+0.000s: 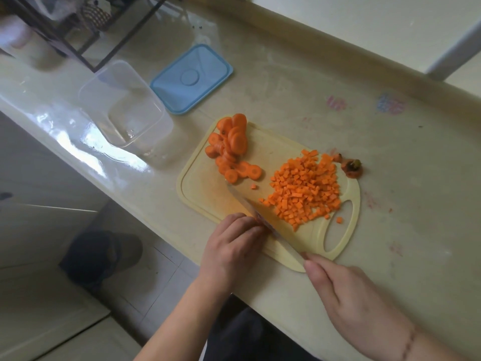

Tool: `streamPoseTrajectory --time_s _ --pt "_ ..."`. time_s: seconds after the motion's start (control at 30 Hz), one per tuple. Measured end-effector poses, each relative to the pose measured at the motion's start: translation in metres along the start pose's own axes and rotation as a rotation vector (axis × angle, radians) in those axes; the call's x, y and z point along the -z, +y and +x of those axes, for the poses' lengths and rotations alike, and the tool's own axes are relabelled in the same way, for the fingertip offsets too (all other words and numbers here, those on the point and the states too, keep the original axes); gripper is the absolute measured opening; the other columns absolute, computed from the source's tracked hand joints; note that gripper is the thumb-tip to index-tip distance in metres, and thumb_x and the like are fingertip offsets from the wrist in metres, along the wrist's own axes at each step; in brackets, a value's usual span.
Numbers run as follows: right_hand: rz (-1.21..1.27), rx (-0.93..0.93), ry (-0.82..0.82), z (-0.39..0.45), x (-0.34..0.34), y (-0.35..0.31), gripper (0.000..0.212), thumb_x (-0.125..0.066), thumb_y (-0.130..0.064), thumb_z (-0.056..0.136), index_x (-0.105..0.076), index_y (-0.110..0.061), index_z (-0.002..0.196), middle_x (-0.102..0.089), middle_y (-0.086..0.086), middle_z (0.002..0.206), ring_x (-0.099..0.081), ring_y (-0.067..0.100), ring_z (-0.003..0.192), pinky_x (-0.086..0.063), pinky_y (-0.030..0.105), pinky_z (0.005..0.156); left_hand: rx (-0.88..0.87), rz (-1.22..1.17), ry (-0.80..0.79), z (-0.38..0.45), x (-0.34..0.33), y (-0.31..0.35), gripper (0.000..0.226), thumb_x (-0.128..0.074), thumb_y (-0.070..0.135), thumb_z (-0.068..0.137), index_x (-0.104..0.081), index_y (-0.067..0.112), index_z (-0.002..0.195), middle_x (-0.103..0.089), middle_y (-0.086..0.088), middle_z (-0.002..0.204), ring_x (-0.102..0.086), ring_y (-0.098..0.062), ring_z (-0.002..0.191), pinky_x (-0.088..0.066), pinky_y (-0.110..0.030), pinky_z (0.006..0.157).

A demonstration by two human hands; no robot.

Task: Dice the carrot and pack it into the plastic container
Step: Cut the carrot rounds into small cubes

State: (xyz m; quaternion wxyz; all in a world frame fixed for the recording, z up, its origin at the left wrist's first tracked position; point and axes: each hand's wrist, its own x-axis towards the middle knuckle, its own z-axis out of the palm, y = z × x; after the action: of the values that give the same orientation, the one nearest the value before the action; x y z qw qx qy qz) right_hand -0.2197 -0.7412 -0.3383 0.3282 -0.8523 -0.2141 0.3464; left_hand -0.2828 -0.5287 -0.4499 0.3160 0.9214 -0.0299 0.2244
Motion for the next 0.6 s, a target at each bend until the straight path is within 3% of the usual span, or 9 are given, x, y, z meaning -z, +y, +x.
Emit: streamPoseTrajectory --time_s 0.1,0.2,0.3,0.4,0.5,0.6 --pt "0.077 0.003 0.027 0.005 0.010 -0.006 0.035 -0.022 -0.059 0.092 -0.049 -0.049 0.072 -0.057 -0.011 0.061 -0.054 0.009 0.056 -0.041 0.028 0.056 0.029 0.012 0.017 0.000 0.001 0.003 0.006 -0.080 0.006 0.087 -0.076 0.001 0.091 -0.069 -0.012 0.096 -0.064 -0.026 0.092 -0.053 -0.030 0.085" --pt "0.110 -0.009 0.026 0.002 0.021 -0.010 0.031 -0.028 -0.053 0.089 -0.052 -0.057 0.071 -0.056 -0.015 0.055 -0.053 0.006 0.054 -0.038 0.017 0.051 0.035 0.000 0.039 0.001 0.004 0.004 0.008 -0.082 0.005 0.085 -0.076 0.001 0.088 -0.067 -0.013 0.094 -0.064 -0.026 0.091 -0.053 -0.030 0.084" --pt "0.101 -0.010 -0.011 -0.006 0.023 -0.013 0.037 -0.023 -0.064 0.088 -0.057 -0.052 0.078 -0.056 -0.017 0.055 -0.054 0.004 0.054 -0.037 0.012 0.052 0.000 0.009 0.059 -0.002 0.005 0.004 0.006 -0.080 0.005 0.086 -0.077 0.000 0.088 -0.068 -0.014 0.094 -0.064 -0.030 0.092 -0.054 -0.033 0.087" --pt "0.070 -0.035 -0.055 -0.014 0.021 -0.010 0.036 -0.022 -0.066 0.086 -0.058 -0.060 0.087 -0.062 -0.018 0.062 -0.060 0.003 0.060 -0.042 0.013 0.056 -0.015 0.006 0.018 -0.005 0.002 0.002 0.008 -0.074 0.005 0.090 -0.077 -0.002 0.093 -0.070 -0.015 0.100 -0.064 -0.033 0.094 -0.055 -0.038 0.086" --pt "0.036 -0.051 -0.093 -0.018 0.014 -0.001 0.061 -0.018 -0.077 0.080 -0.060 -0.051 0.115 -0.067 -0.029 0.079 -0.064 -0.008 0.080 -0.048 0.012 0.072 -0.012 -0.009 -0.011 -0.007 0.000 0.000 0.010 -0.074 0.005 0.091 -0.077 -0.002 0.097 -0.072 -0.013 0.103 -0.066 -0.032 0.097 -0.055 -0.039 0.084" --pt "0.010 -0.044 -0.073 -0.018 0.007 0.008 0.064 -0.016 -0.079 0.080 -0.058 -0.050 0.118 -0.069 -0.026 0.097 -0.062 -0.010 0.095 -0.049 0.019 0.085 0.000 -0.010 0.006 -0.006 -0.001 0.001 0.014 -0.069 0.011 0.096 -0.077 0.000 0.096 -0.073 -0.011 0.103 -0.067 -0.029 0.099 -0.056 -0.036 0.088"
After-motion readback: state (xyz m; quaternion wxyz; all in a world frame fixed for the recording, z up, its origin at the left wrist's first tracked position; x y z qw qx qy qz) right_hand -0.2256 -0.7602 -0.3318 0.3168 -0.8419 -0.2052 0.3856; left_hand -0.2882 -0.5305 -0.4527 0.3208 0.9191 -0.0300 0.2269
